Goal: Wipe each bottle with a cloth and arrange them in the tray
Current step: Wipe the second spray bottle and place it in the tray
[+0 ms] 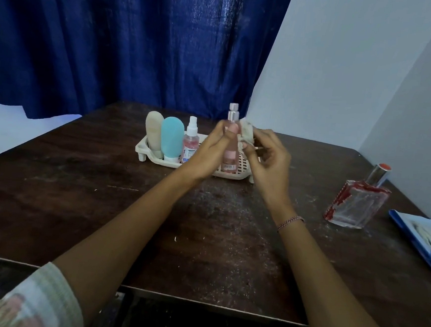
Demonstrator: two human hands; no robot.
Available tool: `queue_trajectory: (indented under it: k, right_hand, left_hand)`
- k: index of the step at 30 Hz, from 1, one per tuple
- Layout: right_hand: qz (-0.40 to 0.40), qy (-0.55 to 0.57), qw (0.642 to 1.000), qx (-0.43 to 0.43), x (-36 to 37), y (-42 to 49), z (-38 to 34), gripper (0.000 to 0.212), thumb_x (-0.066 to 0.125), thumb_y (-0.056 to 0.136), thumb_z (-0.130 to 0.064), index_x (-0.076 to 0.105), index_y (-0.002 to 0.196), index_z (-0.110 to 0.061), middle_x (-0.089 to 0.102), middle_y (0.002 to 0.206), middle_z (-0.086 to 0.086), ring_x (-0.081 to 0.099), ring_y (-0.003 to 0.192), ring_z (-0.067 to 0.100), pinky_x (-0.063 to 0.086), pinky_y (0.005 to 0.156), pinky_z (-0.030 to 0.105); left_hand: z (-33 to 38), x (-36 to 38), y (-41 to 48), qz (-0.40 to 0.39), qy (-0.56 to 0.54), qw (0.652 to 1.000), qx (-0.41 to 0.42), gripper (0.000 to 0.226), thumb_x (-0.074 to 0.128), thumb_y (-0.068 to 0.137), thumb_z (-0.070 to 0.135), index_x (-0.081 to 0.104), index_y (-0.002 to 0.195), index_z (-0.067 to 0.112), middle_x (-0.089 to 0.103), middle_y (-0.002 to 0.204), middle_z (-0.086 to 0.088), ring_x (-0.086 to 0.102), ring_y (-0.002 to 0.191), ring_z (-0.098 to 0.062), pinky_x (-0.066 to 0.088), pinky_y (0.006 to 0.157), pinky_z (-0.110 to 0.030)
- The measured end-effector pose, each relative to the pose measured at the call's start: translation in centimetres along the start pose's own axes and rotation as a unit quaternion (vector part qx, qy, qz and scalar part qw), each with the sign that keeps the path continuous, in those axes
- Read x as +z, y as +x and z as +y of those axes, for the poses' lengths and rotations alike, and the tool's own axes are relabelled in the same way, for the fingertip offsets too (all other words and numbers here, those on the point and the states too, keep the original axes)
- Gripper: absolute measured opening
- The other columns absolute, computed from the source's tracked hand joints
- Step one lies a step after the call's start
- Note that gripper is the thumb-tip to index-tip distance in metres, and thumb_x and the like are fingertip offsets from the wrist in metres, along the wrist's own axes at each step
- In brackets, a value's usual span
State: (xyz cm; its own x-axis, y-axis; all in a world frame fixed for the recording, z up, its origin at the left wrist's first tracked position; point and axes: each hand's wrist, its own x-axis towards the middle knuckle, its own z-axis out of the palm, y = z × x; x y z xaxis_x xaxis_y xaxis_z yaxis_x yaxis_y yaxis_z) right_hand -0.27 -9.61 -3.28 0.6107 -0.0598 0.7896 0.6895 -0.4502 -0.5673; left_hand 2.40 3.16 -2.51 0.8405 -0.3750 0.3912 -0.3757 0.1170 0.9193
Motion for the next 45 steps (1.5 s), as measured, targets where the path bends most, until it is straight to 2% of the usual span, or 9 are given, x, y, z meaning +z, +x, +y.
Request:
queue_trajectory:
  k: [4, 9, 15, 18, 21, 27, 32, 39, 45]
  right_hand:
    - [0.008, -0.005, 0.999, -0.05, 0.0, -0.3, -0.7, 0.025, 0.068, 0.08, -0.001, 0.067, 0.103, -0.01, 0.064, 0.099, 0.0, 0.062, 0.092, 0.014, 0.053, 0.078, 0.03]
    - [0.008, -0.063, 0.991, -0.122, 0.5, -0.5, -2.1, 0.017, 0.067, 0.08, -0.002, 0.068, 0.098, -0.003, 0.059, 0.097, 0.001, 0.057, 0.092, 0.012, 0.049, 0.081, 0.022]
    - [0.014, -0.135, 0.965, -0.226, 1.0, -0.7, -2.8, 0.017, 0.065, 0.082, -0.002, 0.064, 0.098, 0.002, 0.059, 0.099, 0.014, 0.054, 0.096, 0.017, 0.049, 0.085, 0.028]
    - [-0.01, -0.167, 0.956, -0.239, 1.3, -0.8, -2.5, 0.018, 0.066, 0.082, -0.004, 0.064, 0.099, 0.003, 0.061, 0.102, 0.016, 0.055, 0.098, 0.022, 0.049, 0.087, 0.032]
    - [-0.005, -0.17, 0.958, -0.233, 1.3, -0.7, -2.5, 0.018, 0.065, 0.083, -0.003, 0.065, 0.099, 0.003, 0.061, 0.102, 0.016, 0.055, 0.098, 0.02, 0.05, 0.087, 0.032]
    - [0.048, -0.151, 0.964, -0.213, 0.8, -0.6, -2.9, 0.018, 0.06, 0.086, -0.001, 0.065, 0.103, 0.005, 0.06, 0.1, 0.016, 0.054, 0.097, 0.016, 0.05, 0.086, 0.029]
    - [-0.001, -0.152, 0.96, -0.233, 1.0, -0.6, -2.5, 0.023, 0.062, 0.084, 0.001, 0.065, 0.107, 0.004, 0.062, 0.104, 0.017, 0.055, 0.099, 0.02, 0.05, 0.088, 0.032]
    - [0.019, -0.103, 0.98, -0.167, 1.0, -0.8, -1.8, 0.019, 0.062, 0.084, 0.002, 0.066, 0.102, 0.002, 0.062, 0.102, 0.012, 0.058, 0.098, 0.018, 0.054, 0.081, 0.037]
    - [-0.069, -0.098, 0.984, -0.13, 0.8, -0.5, -0.9, 0.02, 0.064, 0.082, 0.003, 0.069, 0.101, -0.002, 0.061, 0.099, 0.002, 0.056, 0.091, 0.006, 0.051, 0.078, 0.018]
  left_hand:
    - [1.0, -0.2, 0.3, 0.032, -0.187, 0.982, -0.014, 0.028, 0.027, 0.103, 0.033, 0.044, 0.113, 0.013, 0.061, 0.12, -0.017, 0.062, 0.104, -0.022, 0.052, 0.09, -0.037]
    - [1.8, -0.7, 0.4, 0.043, -0.333, 0.942, -0.024, 0.038, 0.023, 0.103, 0.038, 0.039, 0.113, 0.006, 0.064, 0.113, -0.021, 0.066, 0.101, -0.028, 0.057, 0.076, -0.037]
    - [2.6, -1.1, 0.4, 0.023, -0.518, 0.855, -0.022, 0.039, 0.028, 0.101, 0.043, 0.037, 0.116, 0.008, 0.065, 0.11, -0.024, 0.067, 0.101, -0.03, 0.051, 0.092, -0.046]
    - [3.0, -1.2, 0.2, 0.018, -0.551, 0.834, -0.019, 0.038, 0.031, 0.1, 0.043, 0.046, 0.103, 0.009, 0.065, 0.109, -0.023, 0.068, 0.098, -0.03, 0.046, 0.095, -0.05]
    - [3.1, -1.5, 0.4, 0.03, -0.57, 0.821, -0.009, 0.037, 0.031, 0.1, 0.043, 0.043, 0.11, 0.009, 0.063, 0.11, -0.024, 0.067, 0.097, -0.032, 0.046, 0.094, -0.051]
    - [3.4, -1.2, 0.2, 0.036, -0.56, 0.828, 0.0, 0.035, 0.029, 0.102, 0.04, 0.045, 0.1, 0.009, 0.065, 0.1, -0.023, 0.069, 0.09, -0.03, 0.05, 0.088, -0.049]
    - [3.7, -1.7, -0.1, 0.052, -0.567, 0.822, -0.008, 0.033, 0.034, 0.101, 0.038, 0.048, 0.097, 0.008, 0.067, 0.095, -0.021, 0.07, 0.087, -0.028, 0.051, 0.087, -0.048]
    - [3.1, -2.0, 0.1, 0.071, -0.516, 0.853, -0.033, 0.035, 0.034, 0.1, 0.038, 0.048, 0.091, 0.008, 0.056, 0.075, -0.006, 0.06, 0.074, -0.016, 0.057, 0.079, -0.035]
    - [2.9, -2.2, 0.3, 0.118, -0.39, 0.913, -0.024, 0.031, 0.032, 0.101, 0.038, 0.046, 0.098, 0.011, 0.053, 0.076, -0.004, 0.058, 0.065, -0.012, 0.054, 0.067, -0.026]
